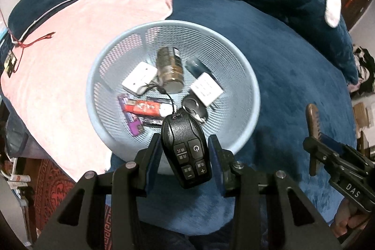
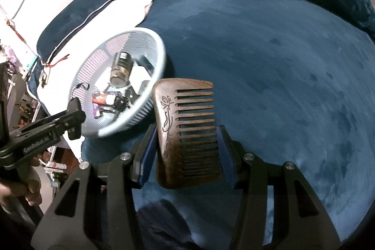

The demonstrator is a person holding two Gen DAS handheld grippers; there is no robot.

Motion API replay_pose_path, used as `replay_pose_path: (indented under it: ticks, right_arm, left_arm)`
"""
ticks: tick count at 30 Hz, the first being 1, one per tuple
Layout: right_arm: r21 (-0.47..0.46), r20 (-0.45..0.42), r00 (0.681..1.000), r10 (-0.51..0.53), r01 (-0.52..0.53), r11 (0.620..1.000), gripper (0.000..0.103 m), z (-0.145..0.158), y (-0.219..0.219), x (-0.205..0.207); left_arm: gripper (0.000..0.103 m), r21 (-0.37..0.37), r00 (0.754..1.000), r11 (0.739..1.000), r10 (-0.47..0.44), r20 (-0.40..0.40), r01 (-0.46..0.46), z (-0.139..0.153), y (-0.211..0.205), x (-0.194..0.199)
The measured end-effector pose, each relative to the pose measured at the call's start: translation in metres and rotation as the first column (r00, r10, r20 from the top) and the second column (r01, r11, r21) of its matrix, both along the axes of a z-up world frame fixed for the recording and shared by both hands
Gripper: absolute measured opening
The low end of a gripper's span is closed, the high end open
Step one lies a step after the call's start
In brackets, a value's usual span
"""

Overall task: Organize rigid objects
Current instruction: 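Carry the remote fob and comb into the basket and open both tools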

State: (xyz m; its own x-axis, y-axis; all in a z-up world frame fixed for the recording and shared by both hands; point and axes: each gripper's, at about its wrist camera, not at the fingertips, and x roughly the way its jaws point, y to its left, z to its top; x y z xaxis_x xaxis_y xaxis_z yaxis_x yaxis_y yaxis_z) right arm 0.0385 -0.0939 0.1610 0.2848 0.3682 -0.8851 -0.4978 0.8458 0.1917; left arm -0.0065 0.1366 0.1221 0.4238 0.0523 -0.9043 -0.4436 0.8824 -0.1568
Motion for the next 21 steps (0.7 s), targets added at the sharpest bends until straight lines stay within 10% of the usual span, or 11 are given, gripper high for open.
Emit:
replay_pose_path:
  ticks: [21]
  right_arm:
    - [0.040, -0.001, 0.992, 0.128, -0.128, 0.991, 0.051, -0.005, 0.081, 0.017]
  left_arm:
    - [0.041, -0.022, 0.998, 0.998, 0.056, -0.019, -0.057, -0.022, 0.039, 0.024]
